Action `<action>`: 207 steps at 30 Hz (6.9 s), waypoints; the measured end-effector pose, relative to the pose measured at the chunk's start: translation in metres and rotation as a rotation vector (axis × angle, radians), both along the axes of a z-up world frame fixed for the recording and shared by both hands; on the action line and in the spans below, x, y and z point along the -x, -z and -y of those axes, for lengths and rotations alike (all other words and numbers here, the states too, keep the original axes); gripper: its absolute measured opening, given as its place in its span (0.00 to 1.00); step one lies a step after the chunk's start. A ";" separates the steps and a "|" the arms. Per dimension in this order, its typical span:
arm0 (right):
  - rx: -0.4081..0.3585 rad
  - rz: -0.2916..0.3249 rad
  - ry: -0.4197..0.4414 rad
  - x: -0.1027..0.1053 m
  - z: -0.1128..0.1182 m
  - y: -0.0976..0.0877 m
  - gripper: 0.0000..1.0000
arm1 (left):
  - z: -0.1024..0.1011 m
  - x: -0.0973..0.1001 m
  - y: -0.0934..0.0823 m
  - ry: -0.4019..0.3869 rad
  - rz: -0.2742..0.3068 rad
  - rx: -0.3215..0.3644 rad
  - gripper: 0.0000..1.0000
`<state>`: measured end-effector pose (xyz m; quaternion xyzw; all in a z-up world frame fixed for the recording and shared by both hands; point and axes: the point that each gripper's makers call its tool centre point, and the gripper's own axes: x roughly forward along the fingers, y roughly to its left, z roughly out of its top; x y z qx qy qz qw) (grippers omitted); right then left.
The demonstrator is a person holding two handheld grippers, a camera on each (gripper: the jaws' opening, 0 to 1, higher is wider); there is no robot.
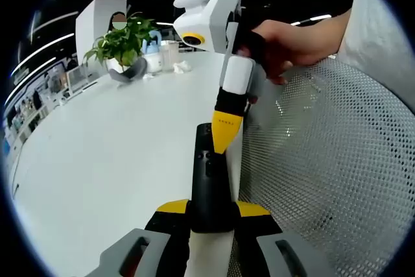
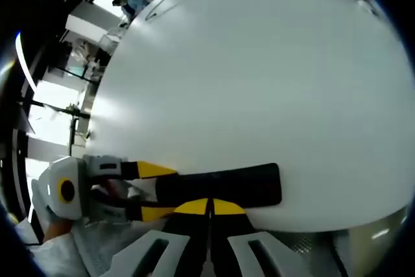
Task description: Press the specified remote control buttons in sequence, fully releasing each button before pressing the next.
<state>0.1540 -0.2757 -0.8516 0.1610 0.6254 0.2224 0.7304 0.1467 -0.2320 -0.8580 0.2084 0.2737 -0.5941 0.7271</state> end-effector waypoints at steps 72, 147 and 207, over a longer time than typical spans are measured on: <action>-0.102 0.038 -0.075 -0.002 -0.018 -0.002 0.00 | 0.001 0.001 0.000 0.009 0.002 0.000 0.25; -0.049 0.151 -0.173 -0.005 -0.029 -0.001 0.00 | 0.002 0.000 -0.001 -0.018 -0.032 0.006 0.25; -0.062 0.932 0.112 -0.062 0.040 -0.146 0.30 | 0.003 -0.002 0.001 -0.024 -0.009 -0.077 0.25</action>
